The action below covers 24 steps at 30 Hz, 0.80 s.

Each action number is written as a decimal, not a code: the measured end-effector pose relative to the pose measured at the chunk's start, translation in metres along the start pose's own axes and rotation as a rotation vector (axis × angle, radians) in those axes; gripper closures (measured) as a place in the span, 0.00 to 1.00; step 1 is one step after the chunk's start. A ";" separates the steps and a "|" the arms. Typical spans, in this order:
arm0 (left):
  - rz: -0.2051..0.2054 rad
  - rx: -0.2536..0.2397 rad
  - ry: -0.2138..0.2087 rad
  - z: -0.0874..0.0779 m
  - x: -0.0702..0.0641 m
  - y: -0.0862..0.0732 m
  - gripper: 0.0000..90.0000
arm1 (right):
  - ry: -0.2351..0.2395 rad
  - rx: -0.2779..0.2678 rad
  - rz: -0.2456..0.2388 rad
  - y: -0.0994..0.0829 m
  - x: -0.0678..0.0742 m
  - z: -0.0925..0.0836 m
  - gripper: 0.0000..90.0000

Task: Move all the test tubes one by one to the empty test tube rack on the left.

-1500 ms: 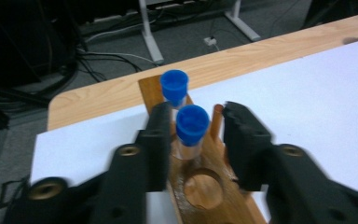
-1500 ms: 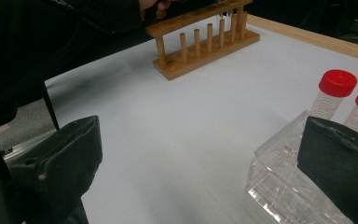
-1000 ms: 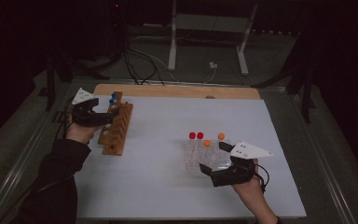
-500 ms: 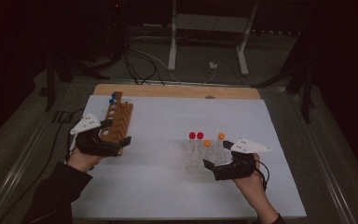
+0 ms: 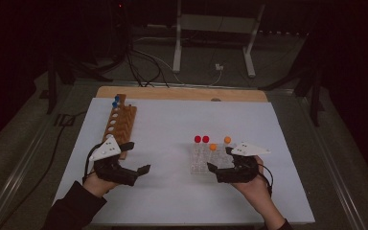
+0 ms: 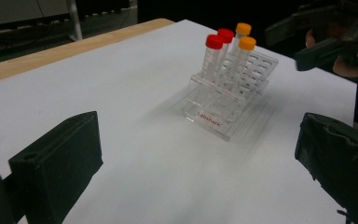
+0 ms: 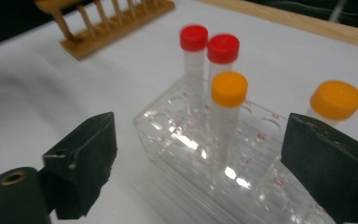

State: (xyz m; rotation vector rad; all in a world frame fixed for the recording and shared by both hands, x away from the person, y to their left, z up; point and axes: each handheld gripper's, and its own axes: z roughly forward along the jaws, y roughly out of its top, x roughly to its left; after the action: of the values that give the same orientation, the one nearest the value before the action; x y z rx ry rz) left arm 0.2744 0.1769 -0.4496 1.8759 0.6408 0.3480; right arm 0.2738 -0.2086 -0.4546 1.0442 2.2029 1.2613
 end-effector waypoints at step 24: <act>0.011 0.019 -0.012 0.005 -0.003 -0.004 0.02 | -0.125 0.127 -0.003 0.005 -0.001 0.034 0.74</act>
State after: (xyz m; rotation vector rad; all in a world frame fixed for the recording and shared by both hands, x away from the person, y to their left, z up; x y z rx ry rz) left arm 0.2732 0.1726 -0.4552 1.8983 0.6284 0.3390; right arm 0.2986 -0.1890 -0.4680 1.1352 2.2115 1.0368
